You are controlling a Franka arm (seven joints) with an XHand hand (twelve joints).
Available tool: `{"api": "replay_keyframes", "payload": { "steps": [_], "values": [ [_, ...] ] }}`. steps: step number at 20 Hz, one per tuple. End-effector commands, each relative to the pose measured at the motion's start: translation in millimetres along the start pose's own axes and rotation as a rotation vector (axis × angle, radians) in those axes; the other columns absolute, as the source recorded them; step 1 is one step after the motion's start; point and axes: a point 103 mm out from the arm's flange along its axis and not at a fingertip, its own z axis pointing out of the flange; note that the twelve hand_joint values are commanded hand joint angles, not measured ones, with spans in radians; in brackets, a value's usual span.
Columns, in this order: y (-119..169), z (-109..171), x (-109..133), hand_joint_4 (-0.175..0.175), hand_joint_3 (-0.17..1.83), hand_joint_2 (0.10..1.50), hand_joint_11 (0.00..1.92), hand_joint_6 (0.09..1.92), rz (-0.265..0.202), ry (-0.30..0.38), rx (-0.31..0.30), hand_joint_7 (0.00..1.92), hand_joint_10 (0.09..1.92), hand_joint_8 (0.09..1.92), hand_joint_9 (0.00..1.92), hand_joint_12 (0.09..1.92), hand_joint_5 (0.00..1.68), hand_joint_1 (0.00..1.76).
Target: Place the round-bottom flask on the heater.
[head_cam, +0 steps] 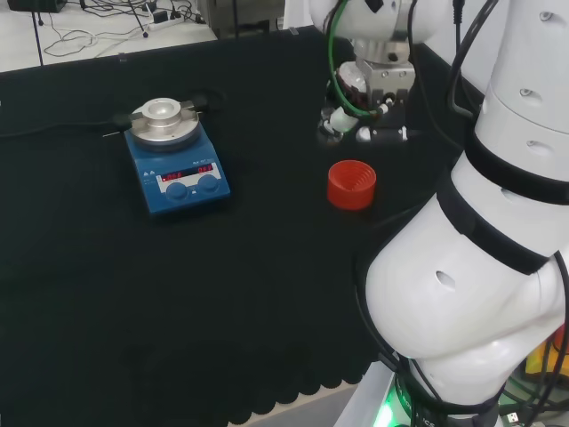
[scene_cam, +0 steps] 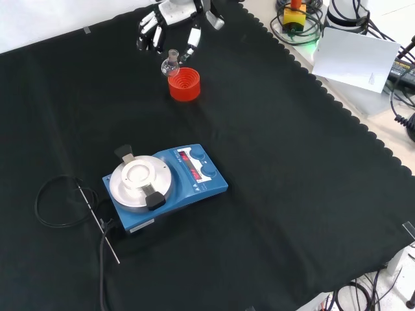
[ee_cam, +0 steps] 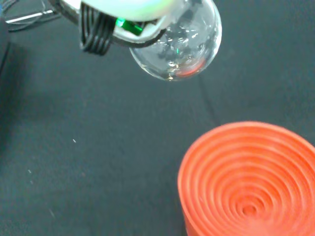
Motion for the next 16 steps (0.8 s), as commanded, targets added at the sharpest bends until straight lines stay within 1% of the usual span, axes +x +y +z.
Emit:
{"api": "replay_keyframes", "payload": {
  "steps": [1,7,12,16],
  "values": [
    [49.5,-57.4,37.7,0.123,0.78,0.7,0.29,1.07,-0.073,-0.016,0.001,0.3,0.6,0.65,0.57,1.34,1.07,1.08],
    [82.6,-66.0,61.0,0.125,0.78,0.69,0.29,1.07,-0.126,-0.021,0.004,0.29,0.6,0.65,0.57,1.34,1.08,1.08],
    [111.1,-72.1,86.6,0.127,0.79,0.69,0.29,1.07,-0.173,0.003,0.003,0.29,0.6,0.64,0.57,1.34,1.08,1.08],
    [123.7,-72.0,106.3,0.129,0.79,0.69,0.29,1.07,-0.203,0.014,0.011,0.29,0.6,0.64,0.57,1.34,1.08,1.08]
  ]
}}
